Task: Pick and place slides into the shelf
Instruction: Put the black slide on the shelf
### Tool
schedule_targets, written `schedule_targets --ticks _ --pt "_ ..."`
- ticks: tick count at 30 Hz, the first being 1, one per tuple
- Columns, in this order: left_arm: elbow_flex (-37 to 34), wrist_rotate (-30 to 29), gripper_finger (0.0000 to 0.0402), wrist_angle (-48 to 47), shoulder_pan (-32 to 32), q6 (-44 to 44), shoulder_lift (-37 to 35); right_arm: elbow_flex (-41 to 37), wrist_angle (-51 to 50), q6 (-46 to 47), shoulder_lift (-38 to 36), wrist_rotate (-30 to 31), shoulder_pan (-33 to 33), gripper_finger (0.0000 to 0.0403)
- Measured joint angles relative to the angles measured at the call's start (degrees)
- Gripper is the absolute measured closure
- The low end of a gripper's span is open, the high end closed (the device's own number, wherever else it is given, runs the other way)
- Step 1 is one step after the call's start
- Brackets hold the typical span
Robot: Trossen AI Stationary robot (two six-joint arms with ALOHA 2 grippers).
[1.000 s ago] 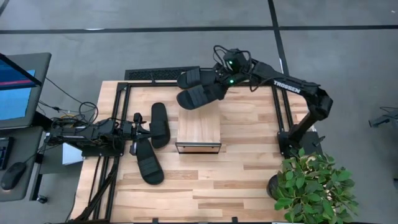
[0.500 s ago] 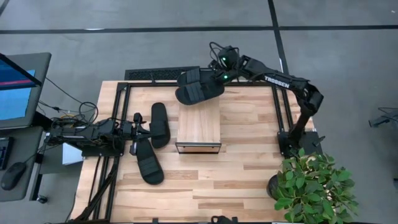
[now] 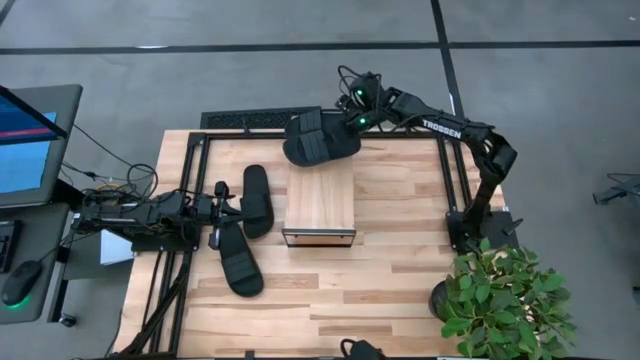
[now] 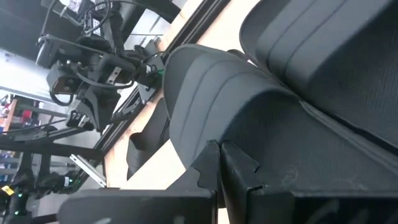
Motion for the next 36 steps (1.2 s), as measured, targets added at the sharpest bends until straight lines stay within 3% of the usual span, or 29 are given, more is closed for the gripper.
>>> schedule_targets --ticks 36 --pt "0.0 0.0 0.0401 0.0 -0.01 0.23 0.0 -0.02 -0.13 -0.33 -0.02 -0.37 1.57 0.0403"
